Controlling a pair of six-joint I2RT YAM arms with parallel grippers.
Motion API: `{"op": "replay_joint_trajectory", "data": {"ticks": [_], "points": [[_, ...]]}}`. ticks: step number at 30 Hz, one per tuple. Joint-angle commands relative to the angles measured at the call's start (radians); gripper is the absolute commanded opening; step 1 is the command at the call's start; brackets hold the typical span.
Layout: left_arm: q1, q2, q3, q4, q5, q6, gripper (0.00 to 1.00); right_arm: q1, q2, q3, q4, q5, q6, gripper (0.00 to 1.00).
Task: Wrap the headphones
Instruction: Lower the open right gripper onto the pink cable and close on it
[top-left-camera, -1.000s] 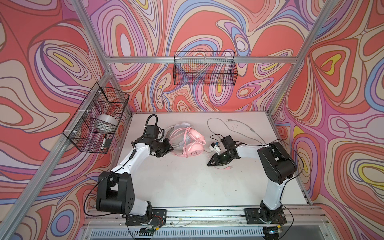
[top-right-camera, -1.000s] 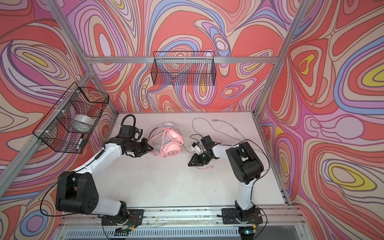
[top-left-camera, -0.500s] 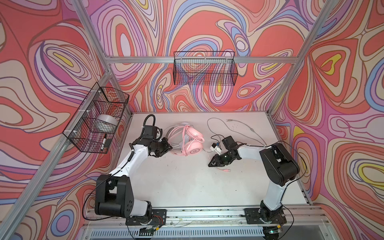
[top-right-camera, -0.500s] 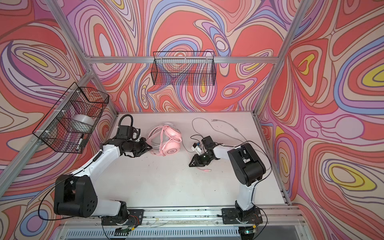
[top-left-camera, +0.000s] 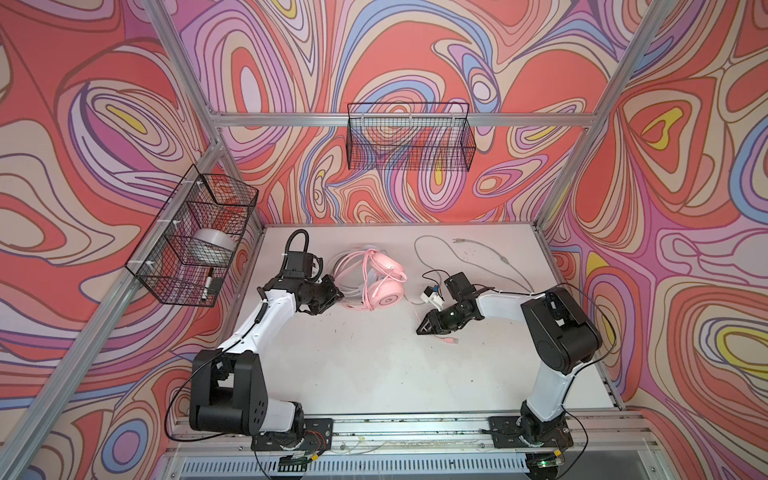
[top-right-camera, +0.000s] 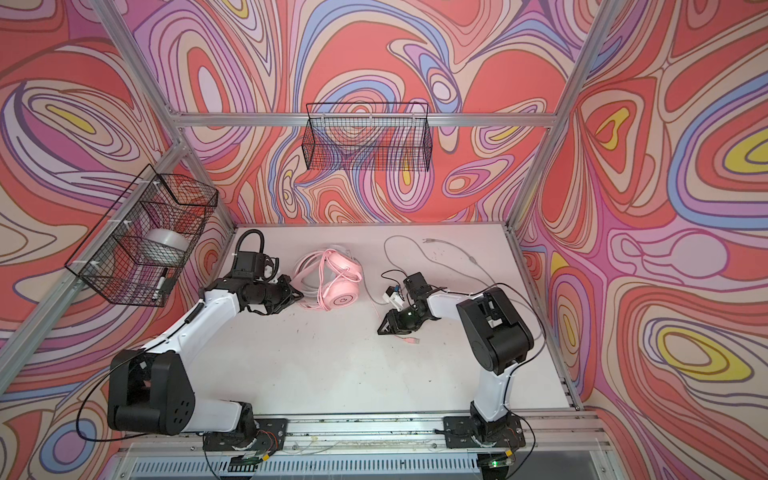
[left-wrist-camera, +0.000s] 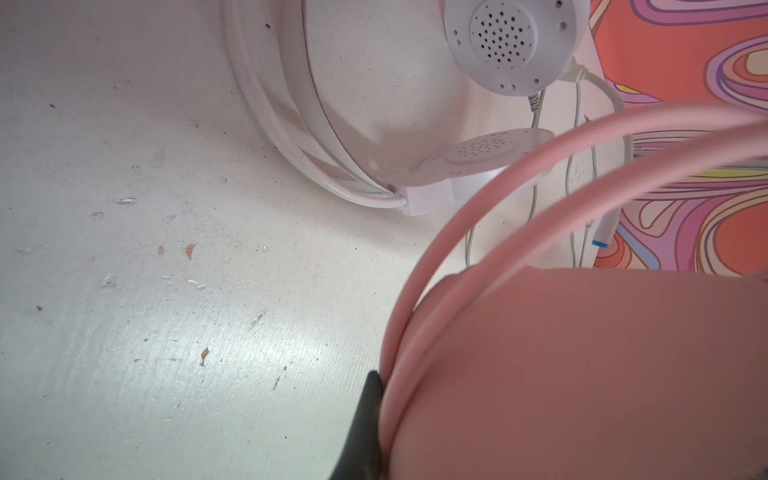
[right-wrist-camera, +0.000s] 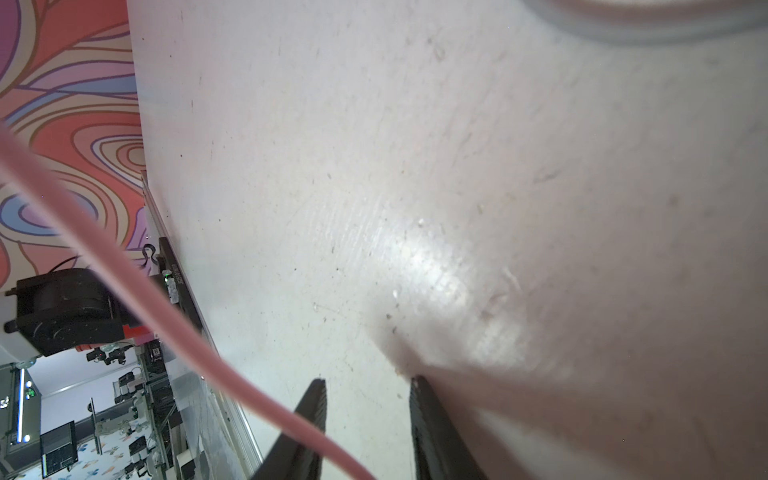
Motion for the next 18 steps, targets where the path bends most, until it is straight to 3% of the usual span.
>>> {"op": "replay_joint_trajectory", "data": {"ticks": [1, 18], "points": [[0.005, -0.031, -0.002, 0.068, 0.048, -0.039, 0.00, -0.004, 0.000, -0.044, -0.039, 0.057, 0.002, 0.39], [0.007, -0.016, -0.001, 0.077, 0.030, -0.058, 0.00, -0.003, -0.001, -0.069, -0.049, 0.090, 0.022, 0.34]]}}
